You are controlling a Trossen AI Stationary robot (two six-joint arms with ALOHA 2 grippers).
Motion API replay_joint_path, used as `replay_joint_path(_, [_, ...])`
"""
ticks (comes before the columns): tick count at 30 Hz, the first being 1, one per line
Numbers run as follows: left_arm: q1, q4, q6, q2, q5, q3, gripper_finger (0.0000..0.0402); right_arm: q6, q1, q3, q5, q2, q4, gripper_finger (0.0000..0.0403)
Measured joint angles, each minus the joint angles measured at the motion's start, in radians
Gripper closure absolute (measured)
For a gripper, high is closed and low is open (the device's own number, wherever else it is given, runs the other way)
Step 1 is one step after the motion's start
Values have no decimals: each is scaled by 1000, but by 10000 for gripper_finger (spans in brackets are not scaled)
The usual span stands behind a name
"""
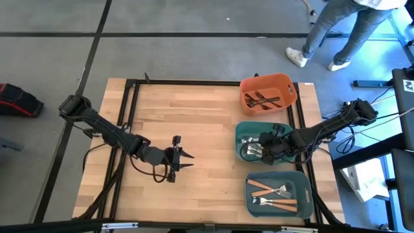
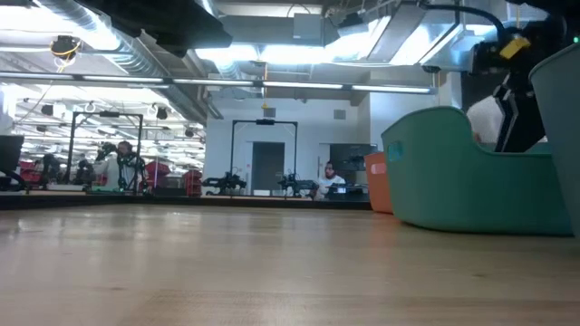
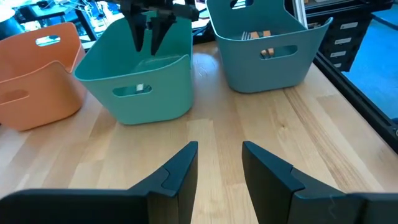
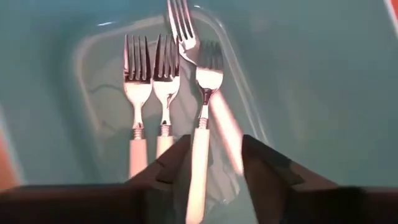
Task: Sort silverware by color (type)
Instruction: Return to Home Position
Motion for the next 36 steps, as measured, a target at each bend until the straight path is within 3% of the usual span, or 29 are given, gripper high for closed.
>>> replay_joint_path(7, [0,0,0,0,6,0,282,-37,0,155,21,0,-78,234])
replay_joint_path(12, [0,1,4,0,38,0,282,-152,0,236,84,0,43,233])
replay_joint_path(20, [39,4,5,0,38,0,282,-416,-20,238,27,2,375,233])
replay_joint_path(29, [110,-25,-2,-52,54,0,282,-575,-149,238,-58,0,453,233])
replay_joint_path(36, [143,-120,30,-139,65,-2,282,-614,-156,208,-91,-80,466,233])
